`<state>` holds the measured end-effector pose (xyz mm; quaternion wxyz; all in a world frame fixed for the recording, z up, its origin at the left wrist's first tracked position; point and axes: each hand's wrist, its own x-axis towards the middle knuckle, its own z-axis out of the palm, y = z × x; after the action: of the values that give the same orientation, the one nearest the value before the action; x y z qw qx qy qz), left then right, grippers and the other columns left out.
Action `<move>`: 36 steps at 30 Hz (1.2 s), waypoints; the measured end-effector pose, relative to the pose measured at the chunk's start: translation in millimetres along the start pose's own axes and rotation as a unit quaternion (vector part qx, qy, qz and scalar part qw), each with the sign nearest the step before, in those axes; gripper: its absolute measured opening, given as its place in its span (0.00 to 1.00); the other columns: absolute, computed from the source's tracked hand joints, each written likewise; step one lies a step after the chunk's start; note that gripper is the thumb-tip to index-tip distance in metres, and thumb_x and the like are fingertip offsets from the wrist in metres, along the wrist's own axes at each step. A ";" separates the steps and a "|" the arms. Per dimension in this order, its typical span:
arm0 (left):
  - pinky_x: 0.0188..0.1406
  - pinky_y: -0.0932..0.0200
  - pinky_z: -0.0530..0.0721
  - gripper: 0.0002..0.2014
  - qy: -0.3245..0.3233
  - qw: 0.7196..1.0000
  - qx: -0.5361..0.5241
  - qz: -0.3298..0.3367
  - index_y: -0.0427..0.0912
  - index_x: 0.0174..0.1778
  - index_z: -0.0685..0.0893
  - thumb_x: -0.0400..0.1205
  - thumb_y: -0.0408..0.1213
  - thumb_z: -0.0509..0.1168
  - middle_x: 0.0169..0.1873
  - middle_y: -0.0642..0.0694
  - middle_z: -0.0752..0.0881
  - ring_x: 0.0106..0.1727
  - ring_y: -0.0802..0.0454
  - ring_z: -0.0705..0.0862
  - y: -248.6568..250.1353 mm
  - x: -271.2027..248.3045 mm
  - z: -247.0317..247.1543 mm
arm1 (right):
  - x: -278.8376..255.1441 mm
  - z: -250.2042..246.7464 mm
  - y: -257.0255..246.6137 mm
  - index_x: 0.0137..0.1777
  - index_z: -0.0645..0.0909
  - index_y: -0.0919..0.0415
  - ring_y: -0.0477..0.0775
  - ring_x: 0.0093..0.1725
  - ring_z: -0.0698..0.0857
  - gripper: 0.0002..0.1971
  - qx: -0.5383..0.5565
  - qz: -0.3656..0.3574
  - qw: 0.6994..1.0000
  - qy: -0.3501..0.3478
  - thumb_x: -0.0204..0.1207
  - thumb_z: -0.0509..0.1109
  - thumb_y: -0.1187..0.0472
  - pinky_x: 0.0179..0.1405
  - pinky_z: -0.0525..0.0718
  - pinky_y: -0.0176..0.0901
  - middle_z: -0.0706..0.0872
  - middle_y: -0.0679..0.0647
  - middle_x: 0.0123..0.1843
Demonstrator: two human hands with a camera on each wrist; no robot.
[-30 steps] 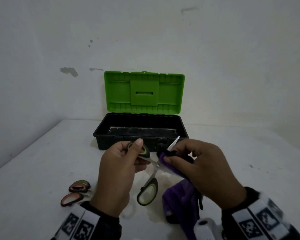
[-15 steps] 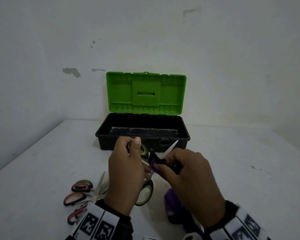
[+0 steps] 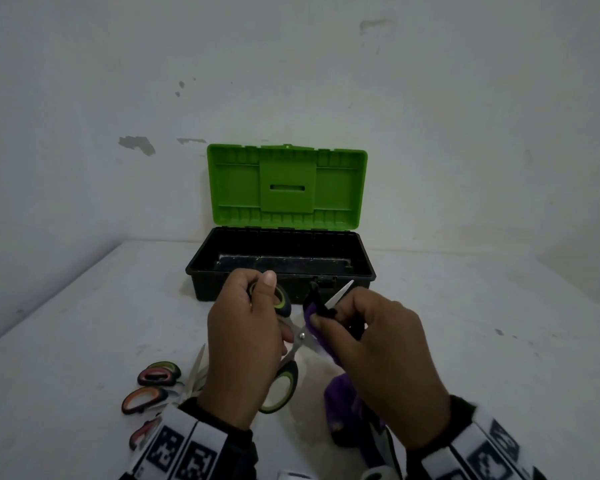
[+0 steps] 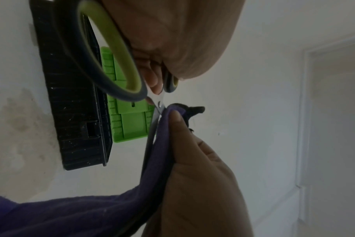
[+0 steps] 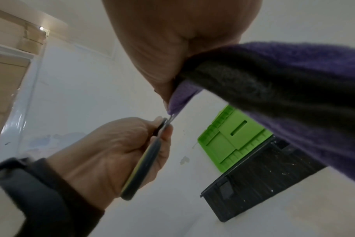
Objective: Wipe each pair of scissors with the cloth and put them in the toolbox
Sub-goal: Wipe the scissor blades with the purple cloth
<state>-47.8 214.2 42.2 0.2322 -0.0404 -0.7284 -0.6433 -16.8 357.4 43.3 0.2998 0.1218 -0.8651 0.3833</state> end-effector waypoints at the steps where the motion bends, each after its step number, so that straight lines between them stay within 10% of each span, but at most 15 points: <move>1: 0.17 0.59 0.78 0.11 -0.002 1.000 0.002 0.004 0.43 0.42 0.78 0.87 0.43 0.57 0.32 0.41 0.83 0.17 0.49 0.81 0.1 -0.2 0.0 | -0.1 0.0 0.3 0.28 0.75 0.45 0.37 0.33 0.82 0.16 0.002 0.004 1.000 0.004 0.71 0.79 0.54 0.32 0.76 0.21 0.78 0.39 0.24; 26: 0.23 0.55 0.78 0.10 -0.002 1.000 0.012 0.016 0.47 0.42 0.79 0.87 0.44 0.57 0.31 0.46 0.82 0.21 0.46 0.83 -4.4 -2.5 -0.3 | 2.7 -0.9 13.4 0.27 0.76 0.49 0.42 0.31 0.81 0.16 0.013 0.042 0.996 0.074 0.69 0.80 0.53 0.29 0.74 0.23 0.79 0.42 0.23; 36: 0.16 0.60 0.78 0.11 -0.012 0.999 -0.004 -0.034 0.44 0.43 0.79 0.88 0.44 0.57 0.33 0.43 0.84 0.17 0.49 0.81 -3.4 -0.4 -1.2 | 31.6 -38.3 54.1 0.30 0.83 0.61 0.45 0.21 0.76 0.16 0.072 0.162 0.979 0.103 0.71 0.79 0.51 0.20 0.73 0.37 0.85 0.56 0.24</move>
<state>-48.4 212.6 39.0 0.2014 -0.0243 -0.7298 -0.6529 -49.3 422.8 50.9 0.3117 -0.0389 -0.8076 0.4990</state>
